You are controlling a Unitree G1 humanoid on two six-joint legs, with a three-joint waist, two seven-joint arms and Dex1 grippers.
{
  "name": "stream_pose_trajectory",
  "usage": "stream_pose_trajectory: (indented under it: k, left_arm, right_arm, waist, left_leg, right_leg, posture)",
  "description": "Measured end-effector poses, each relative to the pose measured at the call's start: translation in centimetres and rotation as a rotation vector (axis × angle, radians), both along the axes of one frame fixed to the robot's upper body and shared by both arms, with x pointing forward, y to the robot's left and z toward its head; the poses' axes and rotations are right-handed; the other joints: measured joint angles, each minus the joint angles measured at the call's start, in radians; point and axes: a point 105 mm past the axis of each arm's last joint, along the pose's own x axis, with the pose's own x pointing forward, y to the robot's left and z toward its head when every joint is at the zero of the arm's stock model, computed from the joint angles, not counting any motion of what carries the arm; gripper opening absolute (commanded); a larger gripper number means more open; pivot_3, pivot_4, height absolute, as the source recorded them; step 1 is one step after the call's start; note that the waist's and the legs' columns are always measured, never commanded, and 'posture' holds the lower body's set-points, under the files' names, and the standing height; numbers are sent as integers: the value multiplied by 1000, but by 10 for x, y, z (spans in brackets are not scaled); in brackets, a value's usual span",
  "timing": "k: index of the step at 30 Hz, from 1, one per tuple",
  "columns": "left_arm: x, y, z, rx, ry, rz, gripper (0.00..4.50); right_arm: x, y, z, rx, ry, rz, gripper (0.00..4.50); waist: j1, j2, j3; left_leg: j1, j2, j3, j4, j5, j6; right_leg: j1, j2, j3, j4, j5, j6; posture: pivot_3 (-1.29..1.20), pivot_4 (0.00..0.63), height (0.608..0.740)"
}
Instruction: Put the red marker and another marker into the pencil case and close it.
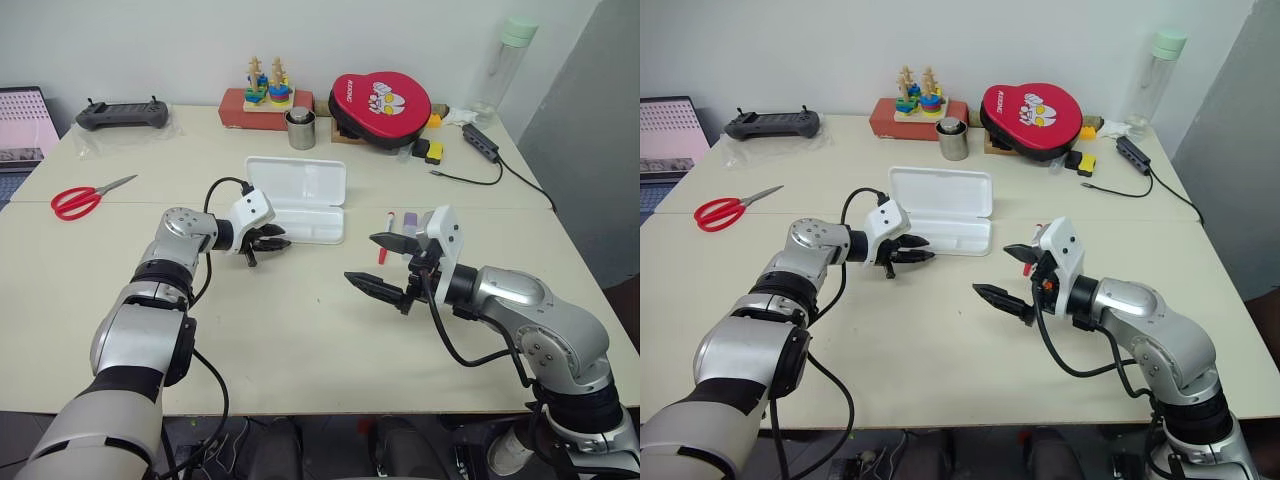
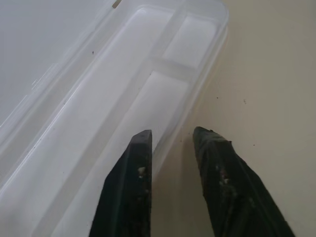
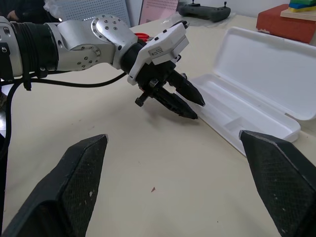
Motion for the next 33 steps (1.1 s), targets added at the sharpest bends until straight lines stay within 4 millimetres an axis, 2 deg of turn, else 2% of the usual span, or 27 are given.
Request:
stream_pose_trajectory:
  k: [3,4,9,19,27,33]
  left_arm:
    - [0,1,-2,14,5,1,2906]
    - [0,1,-2,28,6,1,2906]
    - [3,3,-5,97,-7,15,2101]
    - [4,2,-5,94,9,25,18]
    - [4,2,-3,68,19,27,18]
    - [-15,-14,5,8,30,-185,18]
  right_arm:
    - [0,1,0,6,0,-1,4500]
    - [0,1,0,7,1,-1,4500]
    - [0,1,0,8,1,-3,4500]
    - [1,0,1,10,-2,-11,4500]
    - [5,-3,1,12,2,-21,4500]
    - [7,-12,6,11,-11,-40,4500]
  waist:
    - [0,0,0]
    - [0,0,0]
    - [0,0,0]
    - [0,0,0]
    - [0,0,0]
    - [0,0,0]
  left_leg:
    - [0,0,0,0,0,0]
    - [0,0,0,0,0,0]
    - [0,0,0,0,0,0]
    - [0,0,0,1,0,0]
    - [-1,0,0,1,0,0]
    - [-1,0,0,1,0,0]
  right_leg:
    - [0,0,0,0,0,0]
    - [0,0,0,0,0,0]
    - [0,0,0,0,0,0]
    - [0,0,0,0,0,0]
    - [0,0,0,0,0,0]
    - [0,0,0,0,3,-5]
  posture:
    - [0,150,740]
    - [0,150,740]
    - [0,150,740]
    - [0,150,740]
    - [0,150,740]
    - [0,150,740]
